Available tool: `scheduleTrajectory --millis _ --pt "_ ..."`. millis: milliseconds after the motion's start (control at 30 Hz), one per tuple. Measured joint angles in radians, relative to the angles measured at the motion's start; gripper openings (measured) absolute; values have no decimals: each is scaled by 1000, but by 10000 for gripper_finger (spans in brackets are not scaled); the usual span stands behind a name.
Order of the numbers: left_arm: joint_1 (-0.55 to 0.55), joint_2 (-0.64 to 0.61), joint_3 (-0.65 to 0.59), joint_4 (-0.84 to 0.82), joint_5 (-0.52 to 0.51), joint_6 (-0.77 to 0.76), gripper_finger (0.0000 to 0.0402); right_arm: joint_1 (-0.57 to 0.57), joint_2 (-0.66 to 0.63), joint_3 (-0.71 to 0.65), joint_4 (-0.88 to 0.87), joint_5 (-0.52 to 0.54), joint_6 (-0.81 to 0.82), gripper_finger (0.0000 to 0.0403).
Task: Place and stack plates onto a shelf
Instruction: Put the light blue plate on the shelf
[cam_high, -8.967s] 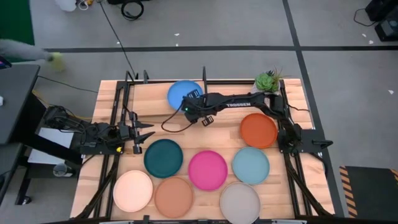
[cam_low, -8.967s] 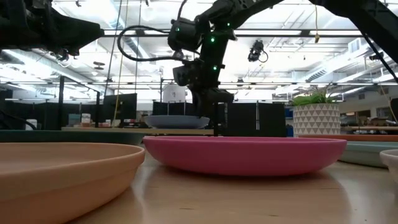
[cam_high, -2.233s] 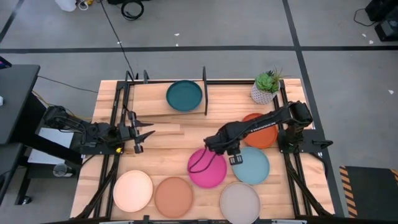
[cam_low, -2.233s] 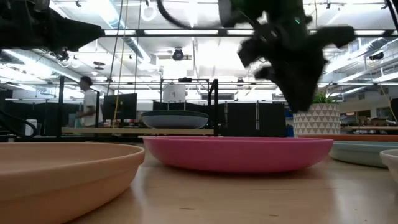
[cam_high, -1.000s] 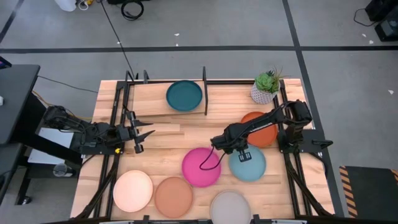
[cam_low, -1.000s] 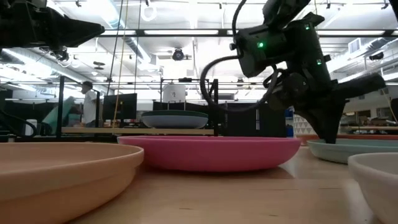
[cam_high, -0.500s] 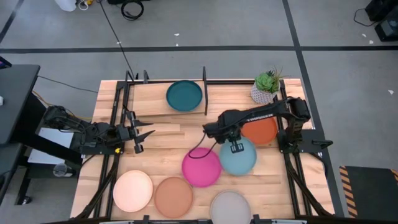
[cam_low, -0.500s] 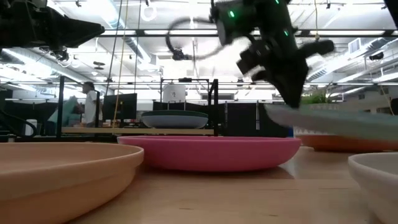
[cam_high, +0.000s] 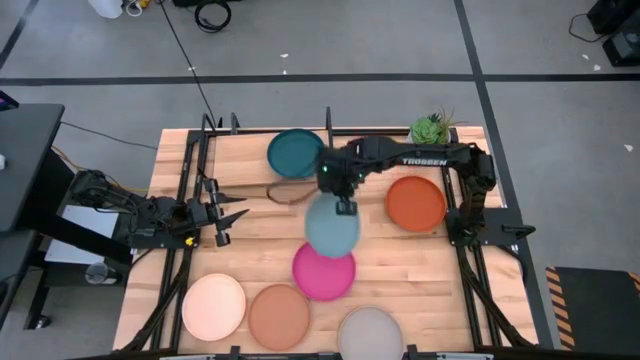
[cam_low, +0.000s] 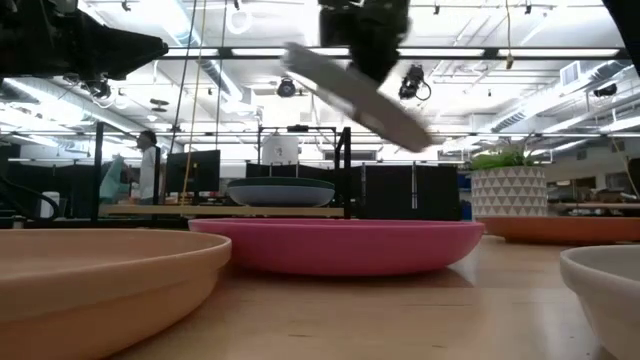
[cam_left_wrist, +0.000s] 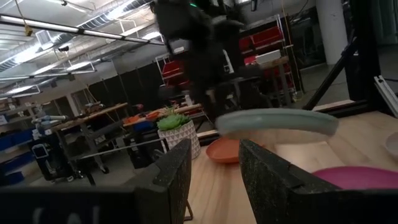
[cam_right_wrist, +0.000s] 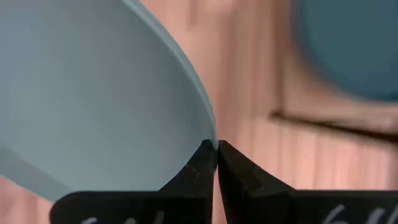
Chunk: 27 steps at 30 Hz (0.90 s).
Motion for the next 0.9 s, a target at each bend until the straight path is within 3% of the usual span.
scheduleTrajectory --millis 133,233,400,567,733,900 --pt "0 0 0 -38 15 -42 142 -47 0 1 101 -38 -4 16" --pt "0 1 0 -144 110 -71 142 -77 1 0 103 -52 0 16" --pt "0 31 0 -168 175 -118 142 -100 2 0 144 44 58 16" --pt "0 106 0 -82 149 -124 142 -90 2 -17 239 102 62 16" --pt "0 174 0 68 134 -110 142 -86 3 -19 298 99 26 16" --pt "0 190 0 104 132 -86 142 -92 3 -19 342 79 3 16"
